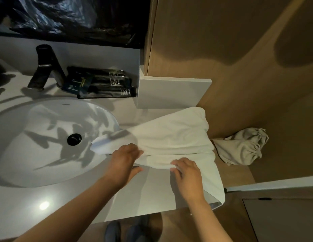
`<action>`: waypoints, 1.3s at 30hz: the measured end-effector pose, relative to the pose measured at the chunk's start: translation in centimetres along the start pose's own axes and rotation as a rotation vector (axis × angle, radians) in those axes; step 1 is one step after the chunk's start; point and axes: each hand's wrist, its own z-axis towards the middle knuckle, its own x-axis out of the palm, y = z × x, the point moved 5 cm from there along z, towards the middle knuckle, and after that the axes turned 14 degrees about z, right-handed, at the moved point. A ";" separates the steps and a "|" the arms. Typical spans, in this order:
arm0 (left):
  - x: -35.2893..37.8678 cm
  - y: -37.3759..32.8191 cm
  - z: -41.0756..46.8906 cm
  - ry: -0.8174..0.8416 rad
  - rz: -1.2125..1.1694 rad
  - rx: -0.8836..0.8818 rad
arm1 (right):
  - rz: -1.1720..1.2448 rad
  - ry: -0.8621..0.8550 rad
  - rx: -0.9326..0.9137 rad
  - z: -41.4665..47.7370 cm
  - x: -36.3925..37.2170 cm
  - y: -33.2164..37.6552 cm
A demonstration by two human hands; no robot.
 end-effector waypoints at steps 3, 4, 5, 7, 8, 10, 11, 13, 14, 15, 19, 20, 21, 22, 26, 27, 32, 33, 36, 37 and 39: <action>-0.4 -0.1 1.3 -0.069 0.017 -0.044 | 0.140 0.005 0.003 0.7 -1.1 0.4; -0.7 -0.1 1.6 -0.090 0.000 -0.047 | 0.142 0.002 -0.014 0.9 -1.7 0.7; -1.0 -0.1 1.8 -0.098 -0.023 -0.050 | 0.141 -0.003 -0.032 1.1 -2.2 1.1; -1.9 -0.2 1.9 -0.125 -0.067 -0.042 | 0.172 -0.030 -0.071 1.7 -3.7 2.2; -2.6 -0.4 1.8 -0.149 -0.085 -0.041 | 0.208 -0.044 -0.098 2.0 -4.5 2.9; -4.5 -1.0 1.7 -0.188 -0.109 -0.042 | 0.287 -0.069 -0.146 2.6 -6.3 4.4; -5.4 -1.3 1.9 -0.199 -0.120 -0.038 | 0.318 -0.077 -0.159 3.0 -7.3 5.0; -7.6 -2.1 2.5 -0.216 -0.162 -0.027 | 0.375 -0.096 -0.185 3.6 -9.6 6.3; -8.6 -2.5 2.7 -0.234 -0.201 -0.021 | 0.409 -0.103 -0.201 3.8 -10.8 7.0; -9.5 -2.6 3.0 -0.265 -0.254 -0.015 | 0.445 -0.109 -0.215 4.1 -11.9 7.5; -8.7 -1.8 4.6 -0.201 -0.361 -0.075 | 0.399 -0.056 -0.180 6.6 -12.7 7.9; -7.6 -1.4 4.9 -0.132 -0.318 -0.118 | 0.314 -0.025 -0.138 7.5 -11.7 7.2; -6.4 -1.0 4.9 -0.094 -0.269 -0.163 | 0.214 0.012 -0.093 8.2 -10.5 6.4; -5.7 -0.6 4.8 -0.088 -0.236 -0.199 | 0.114 0.046 -0.045 8.7 -9.1 5.4; -5.0 0.7 2.2 -0.182 -0.184 -0.202 | -0.042 0.024 0.055 7.9 -5.5 2.9; -5.0 1.1 1.2 -0.187 -0.163 -0.195 | -0.010 -0.027 0.029 7.3 -5.3 3.0; -5.1 3.7 -3.3 -0.168 -0.105 -0.201 | 0.165 -0.112 -0.150 3.6 -3.8 6.1; -5.1 4.2 -3.9 -0.166 -0.107 -0.218 | 0.184 -0.072 -0.168 3.2 -3.2 6.8; -5.0 5.8 -5.0 -0.158 -0.129 -0.267 | 0.229 0.035 -0.208 2.4 -1.8 8.6; -5.0 6.3 -5.2 -0.154 -0.141 -0.276 | 0.239 0.060 -0.230 2.2 -1.4 9.2; -5.0 7.1 -5.6 -0.143 -0.155 -0.281 | 0.241 0.108 -0.279 1.9 -0.6 10.5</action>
